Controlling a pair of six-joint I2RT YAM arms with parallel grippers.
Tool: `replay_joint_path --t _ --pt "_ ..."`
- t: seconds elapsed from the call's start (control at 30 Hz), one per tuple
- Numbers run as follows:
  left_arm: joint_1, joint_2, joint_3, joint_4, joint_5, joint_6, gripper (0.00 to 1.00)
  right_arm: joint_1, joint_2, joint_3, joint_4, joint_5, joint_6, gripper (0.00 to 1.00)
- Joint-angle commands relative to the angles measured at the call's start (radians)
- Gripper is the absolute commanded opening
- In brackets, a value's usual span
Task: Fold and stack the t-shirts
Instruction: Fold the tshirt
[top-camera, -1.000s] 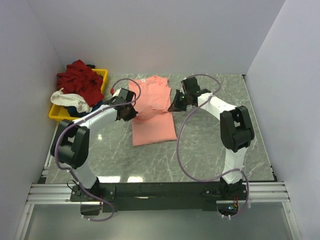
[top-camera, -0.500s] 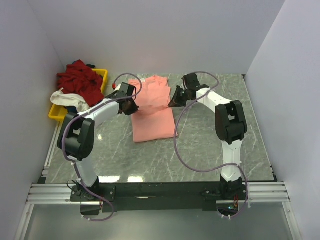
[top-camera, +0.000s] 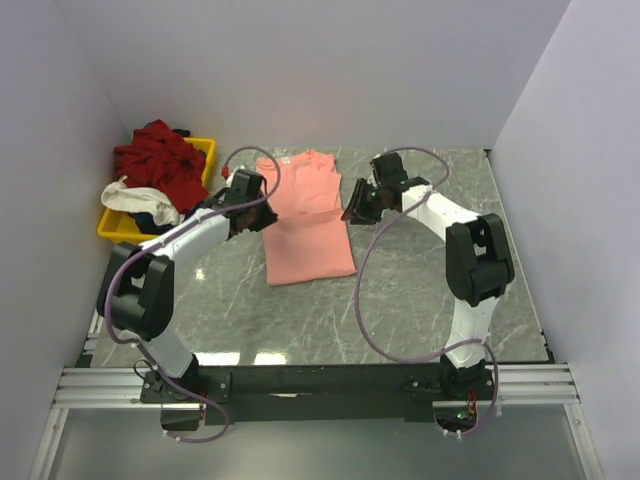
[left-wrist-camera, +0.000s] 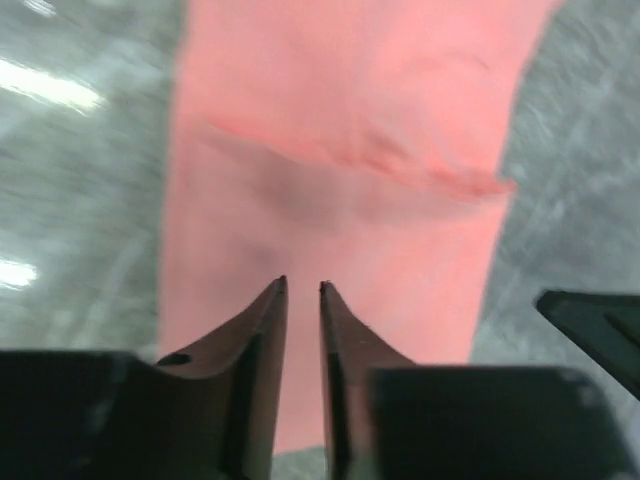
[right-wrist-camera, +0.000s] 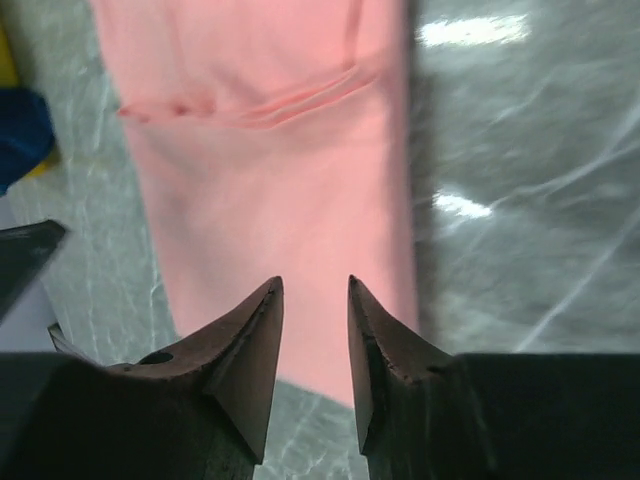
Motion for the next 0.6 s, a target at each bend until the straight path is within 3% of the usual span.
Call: replay_joint_path --t 0.0,0.17,0.3,0.57 --pt "-0.073 -0.05 -0.067 0.085 0.036 -0.04 0.23 0.061 -0.103 -0.08 0.078 0.02 -0.005 0.39" --pt "-0.114 -0.034 -0.153 0.145 0.048 -0.086 0.01 0.094 -0.115 -0.2 0.127 -0.002 0.012 0.3" --pt "-0.122 -0.04 -0.259 0.188 0.064 -0.098 0.01 0.091 -0.126 -0.342 0.172 0.009 0.015 0.23" --pt "-0.123 -0.104 -0.384 0.216 0.062 -0.111 0.01 0.071 -0.185 -0.464 0.204 0.014 0.009 0.22"
